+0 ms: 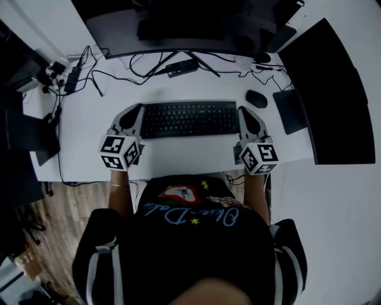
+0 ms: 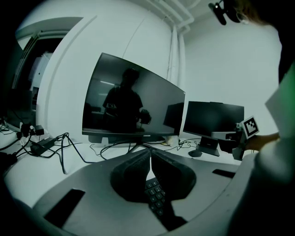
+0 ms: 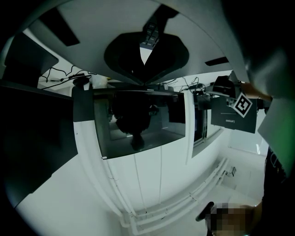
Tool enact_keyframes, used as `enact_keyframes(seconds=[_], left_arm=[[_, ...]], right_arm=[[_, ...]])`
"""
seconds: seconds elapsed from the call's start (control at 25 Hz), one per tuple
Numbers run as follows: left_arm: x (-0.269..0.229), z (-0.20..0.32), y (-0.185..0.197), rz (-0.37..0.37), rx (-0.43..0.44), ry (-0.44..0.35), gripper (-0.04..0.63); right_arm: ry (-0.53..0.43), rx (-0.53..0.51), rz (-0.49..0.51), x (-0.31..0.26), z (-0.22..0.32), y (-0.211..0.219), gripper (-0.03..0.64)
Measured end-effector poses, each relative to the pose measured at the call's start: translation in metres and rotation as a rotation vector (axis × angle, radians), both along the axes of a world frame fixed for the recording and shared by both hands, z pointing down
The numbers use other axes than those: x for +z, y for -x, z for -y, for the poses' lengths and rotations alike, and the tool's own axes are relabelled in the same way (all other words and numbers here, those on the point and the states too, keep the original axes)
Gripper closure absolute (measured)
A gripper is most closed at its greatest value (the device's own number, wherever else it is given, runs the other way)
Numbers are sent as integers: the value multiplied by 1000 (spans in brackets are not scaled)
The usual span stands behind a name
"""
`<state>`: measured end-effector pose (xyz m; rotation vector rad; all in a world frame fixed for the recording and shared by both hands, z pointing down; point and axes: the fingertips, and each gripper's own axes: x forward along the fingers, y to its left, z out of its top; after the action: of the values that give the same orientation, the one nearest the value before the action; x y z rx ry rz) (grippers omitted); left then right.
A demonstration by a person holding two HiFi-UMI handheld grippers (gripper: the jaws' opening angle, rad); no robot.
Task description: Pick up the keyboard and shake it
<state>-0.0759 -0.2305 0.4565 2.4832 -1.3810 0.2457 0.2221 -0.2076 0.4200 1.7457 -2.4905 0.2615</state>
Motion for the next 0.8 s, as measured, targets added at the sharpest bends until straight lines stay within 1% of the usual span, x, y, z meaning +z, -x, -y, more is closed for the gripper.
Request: enact_keyframes(seconds=[0.16, 0.8], left_arm=[[-3, -2, -4, -3, 6, -4, 586], [-3, -2, -4, 7, 11, 3, 586]], right_arm=[[-12, -2, -5, -4, -2, 0, 617], [-3, -10, -11, -3, -3, 4, 617]])
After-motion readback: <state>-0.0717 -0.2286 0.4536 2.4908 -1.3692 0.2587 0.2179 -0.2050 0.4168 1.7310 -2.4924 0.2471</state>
